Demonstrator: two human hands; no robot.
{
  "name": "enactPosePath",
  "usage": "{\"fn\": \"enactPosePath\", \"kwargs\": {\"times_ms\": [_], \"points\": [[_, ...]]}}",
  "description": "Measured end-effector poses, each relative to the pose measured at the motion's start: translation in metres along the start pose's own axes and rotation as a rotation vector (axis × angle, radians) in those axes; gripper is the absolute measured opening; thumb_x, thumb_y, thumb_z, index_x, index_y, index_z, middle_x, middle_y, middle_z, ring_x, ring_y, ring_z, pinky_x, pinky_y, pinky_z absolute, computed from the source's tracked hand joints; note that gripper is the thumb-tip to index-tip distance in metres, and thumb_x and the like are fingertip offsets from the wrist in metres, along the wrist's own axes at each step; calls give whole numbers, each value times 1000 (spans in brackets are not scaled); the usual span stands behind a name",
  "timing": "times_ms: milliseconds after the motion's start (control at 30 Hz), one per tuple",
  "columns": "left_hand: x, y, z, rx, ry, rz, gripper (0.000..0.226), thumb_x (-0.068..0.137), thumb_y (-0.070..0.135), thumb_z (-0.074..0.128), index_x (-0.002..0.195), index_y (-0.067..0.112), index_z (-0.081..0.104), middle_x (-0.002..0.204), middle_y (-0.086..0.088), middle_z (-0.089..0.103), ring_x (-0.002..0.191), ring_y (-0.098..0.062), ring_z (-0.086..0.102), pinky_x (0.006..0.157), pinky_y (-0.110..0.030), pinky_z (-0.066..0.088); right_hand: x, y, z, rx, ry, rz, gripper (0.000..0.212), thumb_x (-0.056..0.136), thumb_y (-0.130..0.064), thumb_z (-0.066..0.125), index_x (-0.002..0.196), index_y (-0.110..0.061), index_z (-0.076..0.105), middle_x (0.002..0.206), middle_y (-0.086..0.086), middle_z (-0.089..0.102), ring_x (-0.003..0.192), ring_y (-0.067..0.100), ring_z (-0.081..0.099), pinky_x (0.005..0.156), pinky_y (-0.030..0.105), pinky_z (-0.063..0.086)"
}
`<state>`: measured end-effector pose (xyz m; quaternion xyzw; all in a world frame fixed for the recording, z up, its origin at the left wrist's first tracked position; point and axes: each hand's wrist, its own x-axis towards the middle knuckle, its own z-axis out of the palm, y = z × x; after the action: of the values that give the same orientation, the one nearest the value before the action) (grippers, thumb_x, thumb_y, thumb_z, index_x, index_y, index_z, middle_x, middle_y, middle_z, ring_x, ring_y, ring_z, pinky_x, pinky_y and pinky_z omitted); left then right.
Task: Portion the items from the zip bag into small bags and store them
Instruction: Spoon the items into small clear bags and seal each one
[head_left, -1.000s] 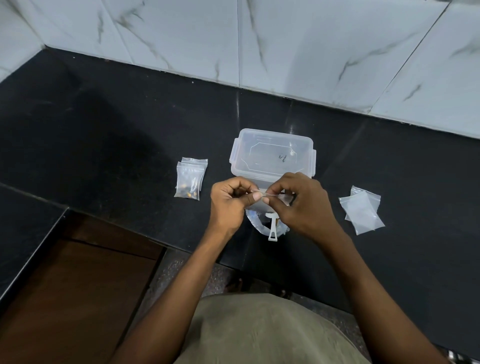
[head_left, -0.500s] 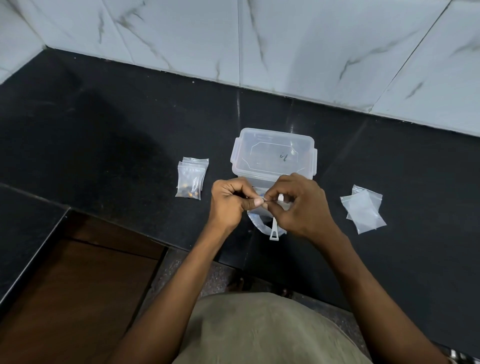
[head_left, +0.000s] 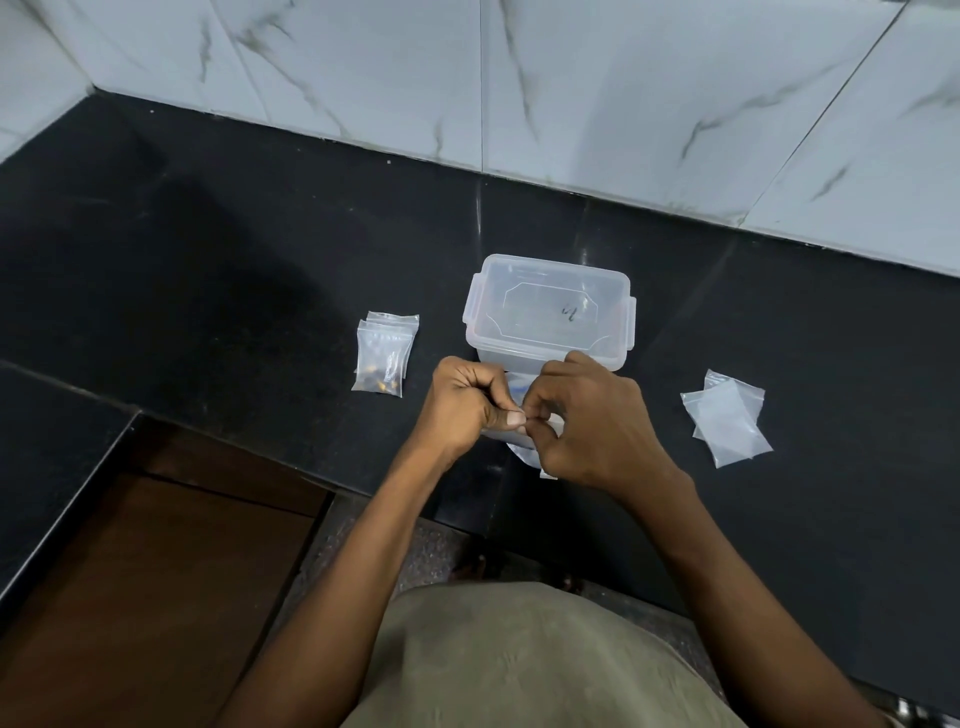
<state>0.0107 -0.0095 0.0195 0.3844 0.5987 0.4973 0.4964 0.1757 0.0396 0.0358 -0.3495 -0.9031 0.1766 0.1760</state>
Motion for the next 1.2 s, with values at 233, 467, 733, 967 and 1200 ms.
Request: {"fn": "enactPosePath", "kwargs": {"times_ms": [233,467,733,967,1200], "points": [[-5,-6,8,3,236,-12,29,60,-27,71,53,0,65,56,-15,66,52,-15,65,55,-20,51,4,2,7,96,-13,95,13,75,-18,78,73,-26,68,74,-15,60,76,5,48,59,30,44],[-11,-7,6,-45,457,7,39,64,-27,69,53,11,69,51,4,65,53,-3,61,56,-19,53,3,10,7,158,-27,98,9,83,-25,78,77,-25,72,78,-21,59,78,5,50,65,29,45],[-8,-10,3,-70,561,17,40,65,-23,74,52,15,69,52,7,65,55,-1,60,59,-16,51,4,13,7,166,-29,108,6,84,-24,78,80,-24,73,79,-18,62,78,6,52,67,30,47],[-5,-10,-3,-75,626,25,37,66,-22,74,54,12,70,52,5,67,54,-1,62,58,-13,50,8,13,8,174,-48,134,5,83,-23,74,80,-26,73,79,-17,63,79,7,53,70,34,49],[-1,-14,-14,-126,658,0,32,67,-25,71,57,5,68,48,7,64,53,0,61,60,-14,52,14,8,12,166,-60,128,11,89,-21,71,79,-25,72,75,-23,57,81,4,51,69,22,38]]}}
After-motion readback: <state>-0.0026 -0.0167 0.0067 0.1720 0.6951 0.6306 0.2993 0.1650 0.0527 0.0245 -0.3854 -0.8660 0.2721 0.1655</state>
